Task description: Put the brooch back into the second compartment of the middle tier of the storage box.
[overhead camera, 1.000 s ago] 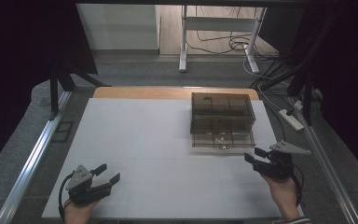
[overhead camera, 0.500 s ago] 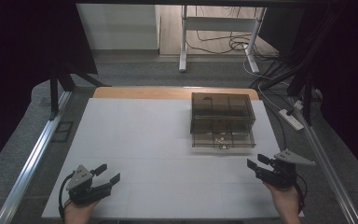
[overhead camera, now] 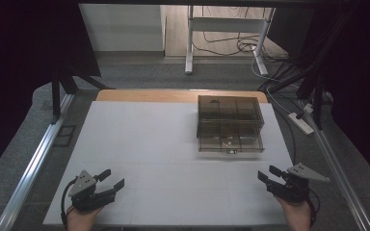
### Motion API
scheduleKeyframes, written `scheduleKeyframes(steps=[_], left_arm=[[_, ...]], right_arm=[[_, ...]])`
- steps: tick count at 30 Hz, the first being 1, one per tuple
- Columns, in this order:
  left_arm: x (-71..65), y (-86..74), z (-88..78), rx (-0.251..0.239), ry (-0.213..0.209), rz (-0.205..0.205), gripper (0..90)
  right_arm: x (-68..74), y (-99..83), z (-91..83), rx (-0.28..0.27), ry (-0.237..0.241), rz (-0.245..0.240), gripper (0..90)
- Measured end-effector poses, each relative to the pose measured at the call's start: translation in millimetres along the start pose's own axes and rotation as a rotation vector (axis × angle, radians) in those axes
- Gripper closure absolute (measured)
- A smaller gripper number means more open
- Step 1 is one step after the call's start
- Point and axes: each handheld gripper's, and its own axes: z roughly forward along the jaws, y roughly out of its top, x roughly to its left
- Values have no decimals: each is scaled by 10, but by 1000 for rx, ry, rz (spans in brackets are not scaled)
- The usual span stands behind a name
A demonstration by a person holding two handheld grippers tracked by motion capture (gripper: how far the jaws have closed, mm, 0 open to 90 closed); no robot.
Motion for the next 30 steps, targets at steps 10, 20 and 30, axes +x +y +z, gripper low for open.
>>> scheduleKeyframes(steps=[10, 20, 30], left_arm=[[-21, 10, 11, -4, -11, 11, 329], [-26, 17, 0, -15, -28, 15, 331], [-44, 45, 33, -17, -55, 33, 333]], right_arm=[[-1, -182, -64, -31, -26, -13, 404], [-25, -310, -84, -56, -58, -1, 388], [-31, -335, -67, -59, -87, 2, 386]])
